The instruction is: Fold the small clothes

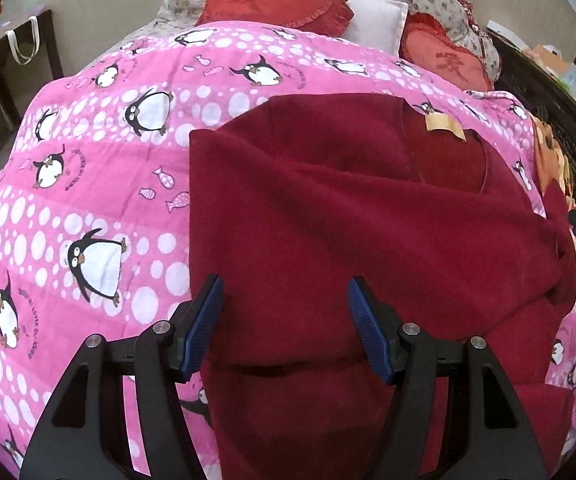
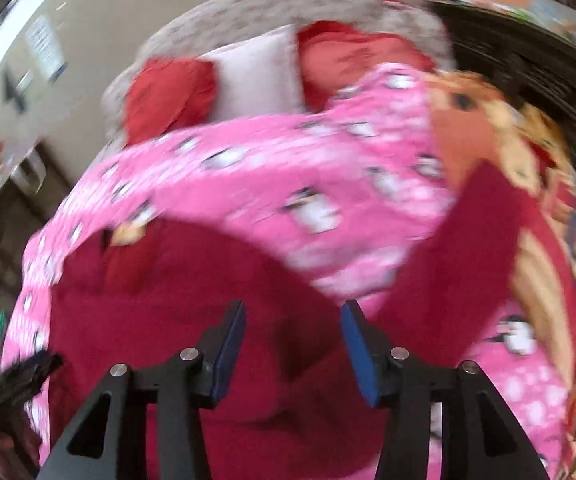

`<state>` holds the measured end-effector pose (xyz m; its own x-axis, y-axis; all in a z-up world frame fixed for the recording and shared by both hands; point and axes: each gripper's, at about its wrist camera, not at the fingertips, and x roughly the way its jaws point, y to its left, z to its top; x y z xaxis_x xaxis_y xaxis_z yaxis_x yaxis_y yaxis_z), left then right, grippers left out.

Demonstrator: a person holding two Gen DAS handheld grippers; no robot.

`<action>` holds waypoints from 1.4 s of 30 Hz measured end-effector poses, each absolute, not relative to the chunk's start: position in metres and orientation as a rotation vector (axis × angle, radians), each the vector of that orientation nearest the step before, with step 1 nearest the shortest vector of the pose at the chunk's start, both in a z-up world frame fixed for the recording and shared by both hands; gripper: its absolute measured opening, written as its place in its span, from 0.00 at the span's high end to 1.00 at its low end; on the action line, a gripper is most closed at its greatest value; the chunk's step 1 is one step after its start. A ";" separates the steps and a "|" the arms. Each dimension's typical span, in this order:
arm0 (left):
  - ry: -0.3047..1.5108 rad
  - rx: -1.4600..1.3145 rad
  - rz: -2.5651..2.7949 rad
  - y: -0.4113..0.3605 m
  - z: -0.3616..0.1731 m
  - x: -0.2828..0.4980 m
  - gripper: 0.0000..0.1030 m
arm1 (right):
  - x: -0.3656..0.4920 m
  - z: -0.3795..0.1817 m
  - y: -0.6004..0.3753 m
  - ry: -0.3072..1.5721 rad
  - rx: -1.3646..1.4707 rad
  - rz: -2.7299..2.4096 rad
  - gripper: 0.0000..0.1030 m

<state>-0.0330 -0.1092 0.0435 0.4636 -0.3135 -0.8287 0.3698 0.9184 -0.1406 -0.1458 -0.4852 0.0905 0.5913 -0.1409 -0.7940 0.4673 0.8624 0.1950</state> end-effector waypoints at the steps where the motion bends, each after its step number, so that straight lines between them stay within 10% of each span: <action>1: 1.007 0.058 -0.422 -0.110 0.043 -0.033 0.37 | -0.147 0.091 -0.501 0.871 0.442 -0.392 0.54; 20: 1.029 0.086 -0.418 -0.119 0.035 -0.032 0.37 | -0.079 0.026 -0.638 1.061 0.566 -0.672 0.52; 24: 1.029 0.089 -0.422 -0.120 0.034 -0.031 0.37 | -0.090 0.027 -0.641 1.052 0.504 -0.679 0.95; 42: 0.925 -0.041 -0.408 -0.082 0.089 -0.042 0.37 | -0.178 0.225 -0.507 0.598 0.464 -0.036 0.94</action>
